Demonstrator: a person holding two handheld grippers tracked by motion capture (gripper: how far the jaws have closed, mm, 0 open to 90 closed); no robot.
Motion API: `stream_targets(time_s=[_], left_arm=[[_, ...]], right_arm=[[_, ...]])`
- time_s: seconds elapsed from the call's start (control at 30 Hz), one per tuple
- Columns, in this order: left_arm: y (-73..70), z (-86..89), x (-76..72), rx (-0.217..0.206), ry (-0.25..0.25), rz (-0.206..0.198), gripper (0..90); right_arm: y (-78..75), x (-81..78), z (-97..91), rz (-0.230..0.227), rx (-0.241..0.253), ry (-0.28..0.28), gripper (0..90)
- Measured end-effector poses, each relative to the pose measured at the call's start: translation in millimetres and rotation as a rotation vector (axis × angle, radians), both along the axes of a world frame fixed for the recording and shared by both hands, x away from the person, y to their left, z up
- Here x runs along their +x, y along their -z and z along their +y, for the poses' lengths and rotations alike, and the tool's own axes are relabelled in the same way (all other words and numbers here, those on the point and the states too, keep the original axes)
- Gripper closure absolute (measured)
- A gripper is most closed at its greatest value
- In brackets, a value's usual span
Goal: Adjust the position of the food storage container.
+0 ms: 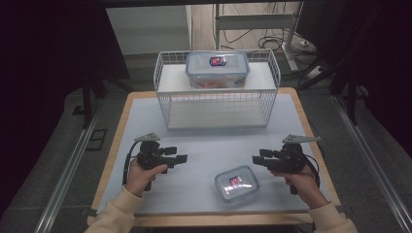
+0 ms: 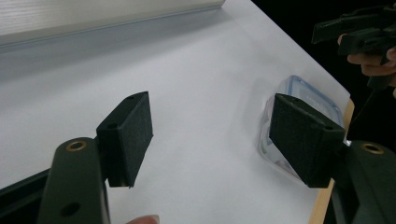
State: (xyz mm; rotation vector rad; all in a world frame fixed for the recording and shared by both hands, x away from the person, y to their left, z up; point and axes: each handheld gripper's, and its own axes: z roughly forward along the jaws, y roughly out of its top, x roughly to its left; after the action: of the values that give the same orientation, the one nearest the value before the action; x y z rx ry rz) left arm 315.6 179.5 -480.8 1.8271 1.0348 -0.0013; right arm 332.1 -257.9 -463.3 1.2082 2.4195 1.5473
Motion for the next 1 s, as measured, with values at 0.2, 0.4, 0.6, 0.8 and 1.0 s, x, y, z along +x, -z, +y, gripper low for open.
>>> stream_targets(time_s=[0.2,0.4,0.6,0.8,1.0], left_arm=[[4.5,-2.1,-5.4,0.002,0.007,0.008,29.8],[13.8,-0.2,-7.3,-0.009,0.015,0.036,29.8],[20.4,4.7,-8.1,0.018,-0.008,0.045,29.8],[24.2,10.3,-12.3,0.03,-0.033,0.05,29.8],[24.8,10.7,-12.6,0.018,-0.041,0.058,29.9]], right_arm=[[2.6,-5.2,-10.8,0.001,-0.008,0.023,52.5],[8.0,-23.3,-19.2,0.0,-0.041,-0.013,79.9],[19.8,-49.2,-15.7,-0.001,-0.125,-0.105,89.2],[29.2,-77.1,-6.5,-0.002,-0.164,-0.191,89.3],[45.3,-92.1,19.8,-0.028,-0.255,-0.277,89.3]])
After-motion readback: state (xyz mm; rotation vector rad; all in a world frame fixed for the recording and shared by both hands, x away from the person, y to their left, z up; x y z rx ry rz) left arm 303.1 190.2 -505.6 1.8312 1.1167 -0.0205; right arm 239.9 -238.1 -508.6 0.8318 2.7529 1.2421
